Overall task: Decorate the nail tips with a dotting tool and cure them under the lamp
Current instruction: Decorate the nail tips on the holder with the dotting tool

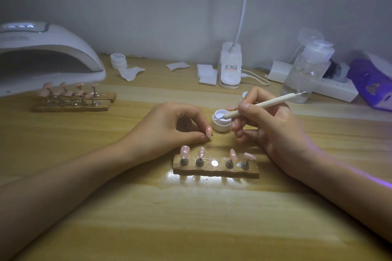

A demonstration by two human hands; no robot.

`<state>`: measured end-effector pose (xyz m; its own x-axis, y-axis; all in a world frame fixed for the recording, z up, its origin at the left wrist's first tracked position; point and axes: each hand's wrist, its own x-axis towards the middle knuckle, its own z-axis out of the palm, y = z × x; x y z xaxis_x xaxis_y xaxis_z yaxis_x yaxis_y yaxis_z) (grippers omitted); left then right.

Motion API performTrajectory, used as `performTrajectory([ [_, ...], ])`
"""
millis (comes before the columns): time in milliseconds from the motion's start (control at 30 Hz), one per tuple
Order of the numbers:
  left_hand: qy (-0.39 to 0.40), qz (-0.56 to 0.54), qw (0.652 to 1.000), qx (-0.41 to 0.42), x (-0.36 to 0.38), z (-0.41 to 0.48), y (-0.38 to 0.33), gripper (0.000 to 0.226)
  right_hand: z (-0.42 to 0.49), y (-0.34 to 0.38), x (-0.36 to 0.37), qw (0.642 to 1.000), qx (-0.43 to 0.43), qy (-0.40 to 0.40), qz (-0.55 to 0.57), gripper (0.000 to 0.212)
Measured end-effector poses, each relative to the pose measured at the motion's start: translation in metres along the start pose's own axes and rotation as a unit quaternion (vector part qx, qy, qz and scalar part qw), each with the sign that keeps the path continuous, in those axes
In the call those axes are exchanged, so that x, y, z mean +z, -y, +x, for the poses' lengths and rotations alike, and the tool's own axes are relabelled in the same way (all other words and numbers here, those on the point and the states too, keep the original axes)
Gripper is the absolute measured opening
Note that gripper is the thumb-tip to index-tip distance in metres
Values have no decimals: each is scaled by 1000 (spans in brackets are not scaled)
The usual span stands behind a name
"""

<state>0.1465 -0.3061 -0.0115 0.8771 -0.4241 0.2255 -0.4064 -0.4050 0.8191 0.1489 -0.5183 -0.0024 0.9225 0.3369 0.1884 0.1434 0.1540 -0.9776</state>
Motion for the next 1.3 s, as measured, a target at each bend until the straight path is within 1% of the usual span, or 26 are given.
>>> performTrajectory([
  [333, 7, -3, 1000, 4, 0, 0, 3, 13, 0, -2, 1, 1000, 3, 15, -26, 21],
  [433, 10, -7, 1000, 3, -1, 1, 3, 15, 0, -2, 1, 999, 2, 20, -36, 16],
  [733, 7, -7, 1000, -8, 0, 2, 3, 14, 0, -3, 1, 998, -3, 34, -52, 14],
  [1300, 4, -1, 1000, -6, 0, 1, 3, 16, 0, -3, 2, 997, -1, 44, -62, 13],
])
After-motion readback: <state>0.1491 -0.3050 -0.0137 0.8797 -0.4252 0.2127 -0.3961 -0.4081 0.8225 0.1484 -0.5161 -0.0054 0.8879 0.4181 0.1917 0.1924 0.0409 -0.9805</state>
